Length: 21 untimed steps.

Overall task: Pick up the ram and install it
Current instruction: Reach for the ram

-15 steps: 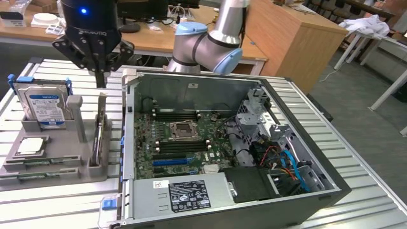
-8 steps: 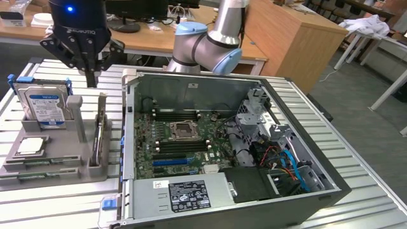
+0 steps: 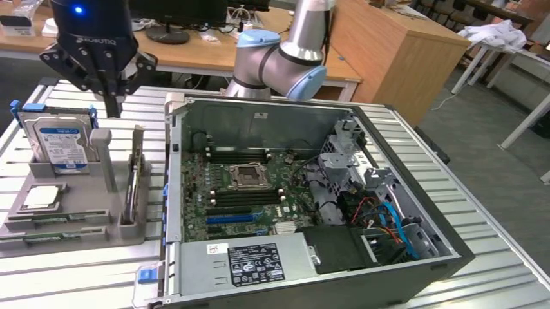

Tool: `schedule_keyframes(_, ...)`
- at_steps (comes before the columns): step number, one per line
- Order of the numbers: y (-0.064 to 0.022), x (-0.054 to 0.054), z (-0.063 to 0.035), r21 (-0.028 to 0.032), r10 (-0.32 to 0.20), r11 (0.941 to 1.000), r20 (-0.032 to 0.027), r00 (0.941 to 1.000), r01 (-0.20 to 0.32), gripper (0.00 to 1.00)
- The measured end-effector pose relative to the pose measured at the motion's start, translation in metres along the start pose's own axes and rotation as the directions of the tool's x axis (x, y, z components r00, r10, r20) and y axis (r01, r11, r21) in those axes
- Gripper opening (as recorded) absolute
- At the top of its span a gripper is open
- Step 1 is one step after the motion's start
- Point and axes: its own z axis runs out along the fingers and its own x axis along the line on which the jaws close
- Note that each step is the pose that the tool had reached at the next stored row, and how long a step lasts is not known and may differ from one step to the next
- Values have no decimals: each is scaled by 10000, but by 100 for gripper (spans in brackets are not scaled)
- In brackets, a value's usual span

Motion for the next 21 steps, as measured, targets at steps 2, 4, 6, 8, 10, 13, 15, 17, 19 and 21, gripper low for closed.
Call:
schedule_keyframes(2,-3,38,-1,0,-1,10000,0,10000,1,11)
schedule_keyframes(4,-6,77,-1,0,0,10000,0,10000,0,11)
schedule_keyframes(6,-9,122,-2,0,-1,10000,0,10000,1,11)
schedule_keyframes(8,-13,167,-3,0,-2,10000,0,10000,2,11)
schedule_keyframes(10,-16,210,-3,0,-1,10000,0,10000,1,11)
schedule_keyframes(13,-21,279,-4,0,0,10000,1,10000,0,11)
schedule_keyframes(15,-24,329,-6,1,0,10000,0,10000,0,11)
schedule_keyframes(17,-27,380,-7,0,-1,10000,0,10000,1,11)
schedule_keyframes(19,-31,432,-7,0,-1,10000,0,10000,1,11)
schedule_keyframes(21,-34,484,-8,0,-1,10000,0,10000,1,11)
